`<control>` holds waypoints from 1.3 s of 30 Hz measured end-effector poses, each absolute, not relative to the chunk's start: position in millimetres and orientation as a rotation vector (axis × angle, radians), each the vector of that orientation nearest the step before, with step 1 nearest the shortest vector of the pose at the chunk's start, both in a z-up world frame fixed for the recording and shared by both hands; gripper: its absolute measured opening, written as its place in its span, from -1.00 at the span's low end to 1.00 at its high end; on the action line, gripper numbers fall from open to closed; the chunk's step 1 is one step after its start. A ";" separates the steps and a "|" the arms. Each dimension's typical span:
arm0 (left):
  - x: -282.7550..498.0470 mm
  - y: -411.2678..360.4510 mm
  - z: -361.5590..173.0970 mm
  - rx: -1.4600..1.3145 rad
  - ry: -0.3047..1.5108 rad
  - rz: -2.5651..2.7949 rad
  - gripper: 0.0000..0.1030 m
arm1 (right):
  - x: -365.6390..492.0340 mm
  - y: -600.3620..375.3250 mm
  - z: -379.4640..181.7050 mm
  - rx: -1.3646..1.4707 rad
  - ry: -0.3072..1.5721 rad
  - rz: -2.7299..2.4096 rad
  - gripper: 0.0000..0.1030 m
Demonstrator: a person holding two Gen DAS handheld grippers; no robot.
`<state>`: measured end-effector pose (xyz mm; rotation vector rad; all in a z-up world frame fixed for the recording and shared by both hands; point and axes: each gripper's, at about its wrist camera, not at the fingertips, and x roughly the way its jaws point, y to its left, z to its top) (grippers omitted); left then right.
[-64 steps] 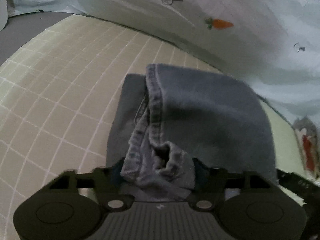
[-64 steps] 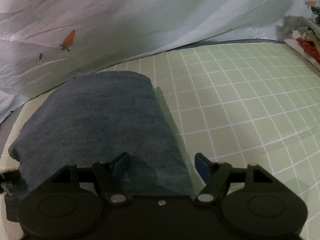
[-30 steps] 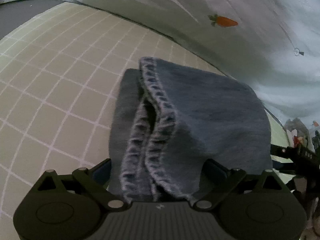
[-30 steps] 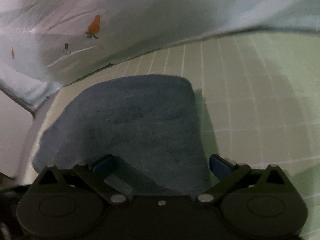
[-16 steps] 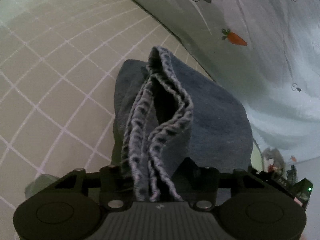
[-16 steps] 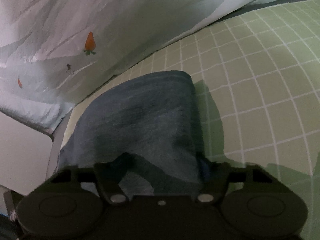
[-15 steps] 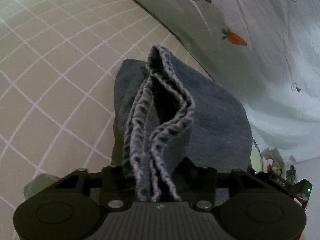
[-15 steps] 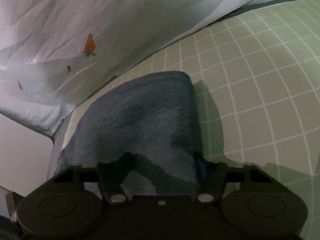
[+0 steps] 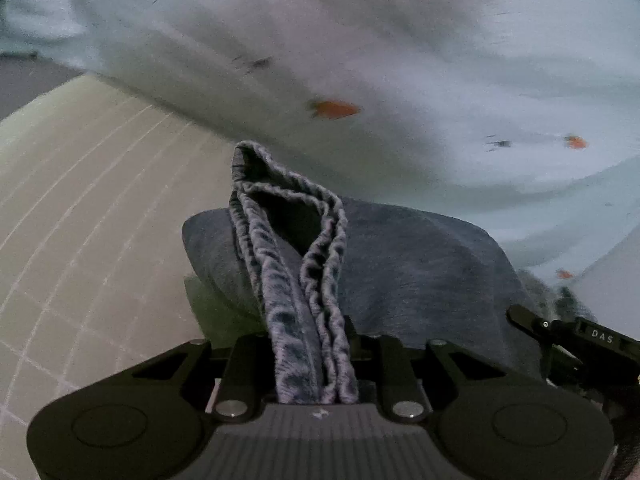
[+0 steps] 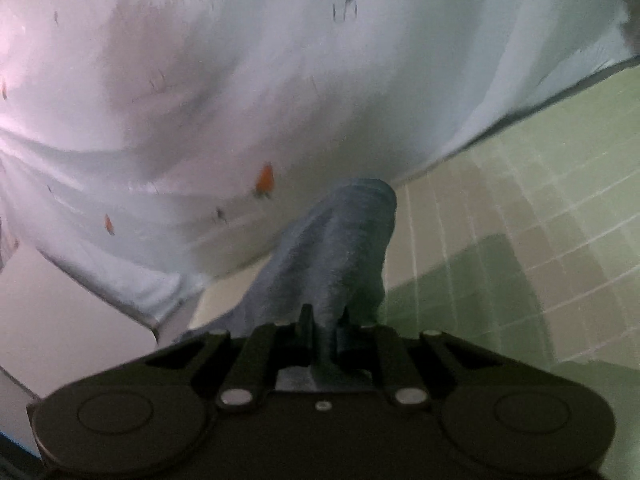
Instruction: Fold clothes
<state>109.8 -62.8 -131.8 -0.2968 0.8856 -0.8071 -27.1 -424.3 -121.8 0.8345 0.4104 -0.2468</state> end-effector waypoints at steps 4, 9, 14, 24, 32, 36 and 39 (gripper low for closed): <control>85.1 -82.9 -99.3 -0.300 0.815 -0.931 -0.59 | -85.8 -426.1 -85.9 0.857 0.275 -0.299 -0.80; 36.0 -135.5 -59.2 -0.260 0.726 -1.110 -0.59 | -167.9 -430.1 -35.4 0.769 0.154 -0.403 -0.80; -27.6 -209.9 -42.1 -0.291 0.649 -1.206 -0.59 | -253.1 -468.5 -3.8 0.698 0.017 -0.477 -0.80; -166.8 -411.0 -18.6 -0.319 0.597 -1.334 -0.59 | -409.1 -620.3 38.2 0.549 -0.087 -0.597 -0.80; -203.4 -551.1 -1.0 -0.327 0.553 -1.346 -0.58 | -444.1 -744.3 75.1 0.389 -0.011 -0.663 -0.80; -192.3 -612.6 -1.1 -0.332 0.528 -1.346 -0.58 | -436.5 -792.5 82.8 0.266 0.026 -0.706 -0.80; -180.0 -644.2 -11.8 -0.301 0.520 -1.303 -0.58 | -421.6 -830.5 78.5 0.182 0.080 -0.741 -0.78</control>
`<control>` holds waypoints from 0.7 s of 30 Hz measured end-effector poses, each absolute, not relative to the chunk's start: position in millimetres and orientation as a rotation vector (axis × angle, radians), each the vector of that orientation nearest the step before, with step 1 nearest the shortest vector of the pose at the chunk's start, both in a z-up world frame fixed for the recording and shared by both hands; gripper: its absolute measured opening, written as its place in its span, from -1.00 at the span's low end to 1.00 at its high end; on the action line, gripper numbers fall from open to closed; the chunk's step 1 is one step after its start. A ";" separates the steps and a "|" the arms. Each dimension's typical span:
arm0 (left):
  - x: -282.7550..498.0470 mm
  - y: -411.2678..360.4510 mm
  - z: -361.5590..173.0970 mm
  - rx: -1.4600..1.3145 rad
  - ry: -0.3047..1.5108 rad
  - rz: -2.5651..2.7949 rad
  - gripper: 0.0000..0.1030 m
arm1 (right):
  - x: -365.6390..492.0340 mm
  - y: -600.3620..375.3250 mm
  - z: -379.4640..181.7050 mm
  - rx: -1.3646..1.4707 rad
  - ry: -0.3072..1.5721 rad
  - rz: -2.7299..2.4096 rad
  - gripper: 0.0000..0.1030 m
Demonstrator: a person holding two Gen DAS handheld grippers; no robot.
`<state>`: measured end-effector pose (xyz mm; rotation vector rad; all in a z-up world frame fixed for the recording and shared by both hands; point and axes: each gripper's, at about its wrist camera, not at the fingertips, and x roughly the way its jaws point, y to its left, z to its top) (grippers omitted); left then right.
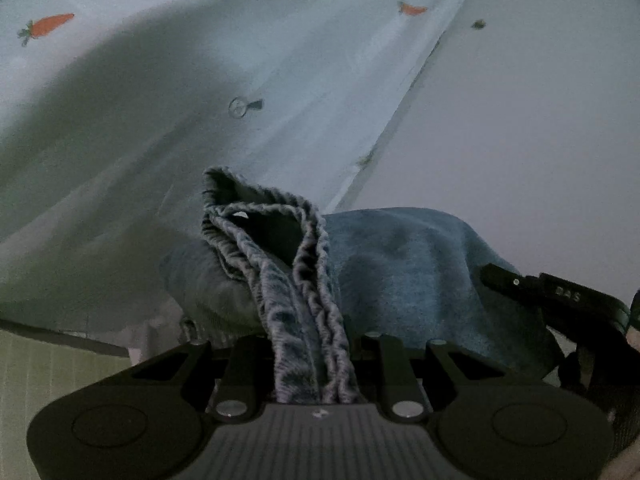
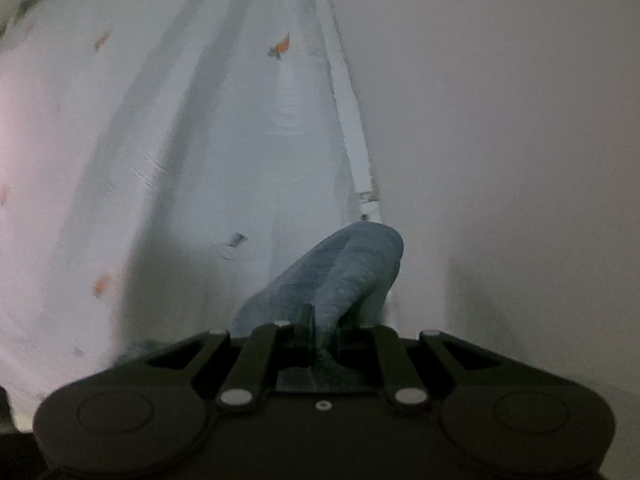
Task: Fold clothes
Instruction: 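Lift the folded jeans with both grippers and carry them to the clothes stack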
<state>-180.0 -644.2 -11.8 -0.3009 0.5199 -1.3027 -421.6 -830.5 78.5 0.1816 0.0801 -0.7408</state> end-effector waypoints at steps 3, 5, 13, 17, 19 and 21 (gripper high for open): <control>-163.3 -674.0 -36.4 -0.275 0.593 -1.228 -0.58 | -386.9 -864.3 60.0 0.083 0.176 -0.833 -0.61; -153.3 -686.8 -53.7 -0.241 0.632 -1.178 -0.58 | -365.9 -874.4 45.2 -0.028 0.221 -0.902 -0.27; -145.5 -691.2 -69.4 -0.185 0.632 -1.139 -0.42 | -307.2 -899.7 -1.7 -0.090 0.293 -0.786 -0.09; -132.5 -670.4 -86.2 -0.241 0.670 -1.067 -0.22 | -292.6 -937.2 -56.0 0.034 0.382 -0.824 0.00; -124.4 -662.6 -97.9 -0.225 0.681 -1.024 -0.01 | -294.1 -946.8 -72.9 0.089 0.385 -0.827 0.01; -114.7 -656.1 -110.9 -0.243 0.721 -1.006 0.06 | -297.0 -946.3 -81.4 0.087 0.378 -0.831 0.04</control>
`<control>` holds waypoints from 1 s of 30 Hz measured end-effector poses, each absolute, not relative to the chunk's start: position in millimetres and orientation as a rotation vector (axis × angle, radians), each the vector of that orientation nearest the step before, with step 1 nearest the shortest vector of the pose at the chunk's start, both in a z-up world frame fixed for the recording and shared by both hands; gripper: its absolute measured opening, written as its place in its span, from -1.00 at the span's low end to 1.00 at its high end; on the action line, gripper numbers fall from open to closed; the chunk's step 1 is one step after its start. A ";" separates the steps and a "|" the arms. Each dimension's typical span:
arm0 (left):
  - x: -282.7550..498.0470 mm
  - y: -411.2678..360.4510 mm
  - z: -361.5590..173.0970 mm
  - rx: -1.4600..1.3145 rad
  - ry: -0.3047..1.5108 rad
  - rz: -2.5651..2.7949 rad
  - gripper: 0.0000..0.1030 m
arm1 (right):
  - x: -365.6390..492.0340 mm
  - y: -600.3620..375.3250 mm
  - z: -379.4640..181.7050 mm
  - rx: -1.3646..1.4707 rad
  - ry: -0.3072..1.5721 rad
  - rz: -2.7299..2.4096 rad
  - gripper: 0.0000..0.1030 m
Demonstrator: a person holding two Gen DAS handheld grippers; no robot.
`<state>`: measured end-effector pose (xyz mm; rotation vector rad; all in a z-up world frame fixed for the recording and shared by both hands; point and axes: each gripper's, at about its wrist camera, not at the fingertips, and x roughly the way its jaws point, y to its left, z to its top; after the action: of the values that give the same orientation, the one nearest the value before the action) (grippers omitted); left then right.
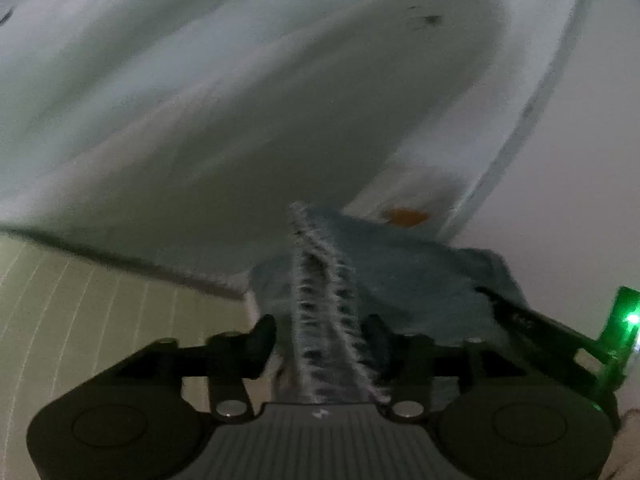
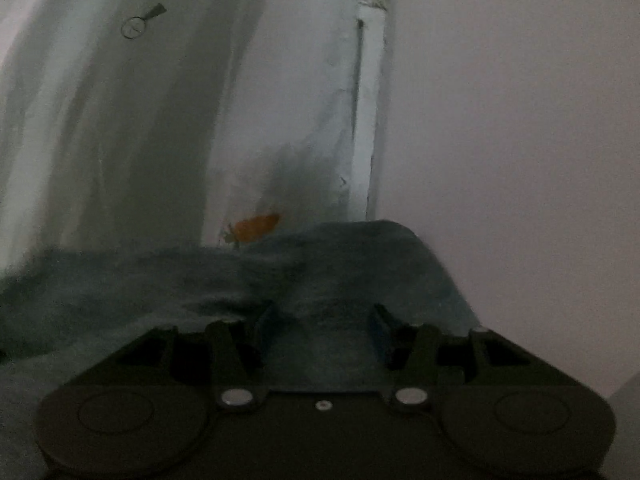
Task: Fold clothes
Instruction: 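Lift the folded jeans with both grippers and carry them to the clothes stack, then lower the jeans onto the folded clothes stack and open both grippers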
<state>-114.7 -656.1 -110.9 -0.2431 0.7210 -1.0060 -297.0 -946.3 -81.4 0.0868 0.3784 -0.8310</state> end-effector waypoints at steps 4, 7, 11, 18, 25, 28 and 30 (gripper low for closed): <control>-117.4 -648.1 -106.8 -0.230 0.717 -0.988 0.11 | -290.4 -944.1 -78.4 0.068 0.388 -0.852 0.15; -136.3 -636.3 -84.4 -0.127 0.598 -0.971 0.22 | -299.4 -935.4 -68.2 0.106 0.355 -0.873 0.45; -164.3 -594.5 -38.0 -0.131 0.398 -0.991 1.00 | -326.5 -902.8 -45.0 0.105 0.296 -0.880 0.82; -216.4 -508.1 21.3 -0.223 0.303 -1.049 1.00 | -391.1 -782.2 4.6 0.076 0.147 -0.913 1.00; -267.6 -444.7 44.8 -0.166 0.306 -1.068 1.00 | -434.1 -667.7 44.3 0.087 0.098 -0.902 1.00; -275.9 -420.4 42.0 -0.166 0.363 -1.116 1.00 | -447.8 -627.9 47.8 0.098 0.133 -0.892 1.00; -280.6 -407.3 38.7 -0.144 0.389 -1.115 1.00 | -456.9 -601.4 50.1 0.106 0.156 -0.885 1.00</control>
<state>-280.6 -407.3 38.7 -0.1438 0.3889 -1.1151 -456.9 -601.4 50.1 0.1057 0.1563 -0.8851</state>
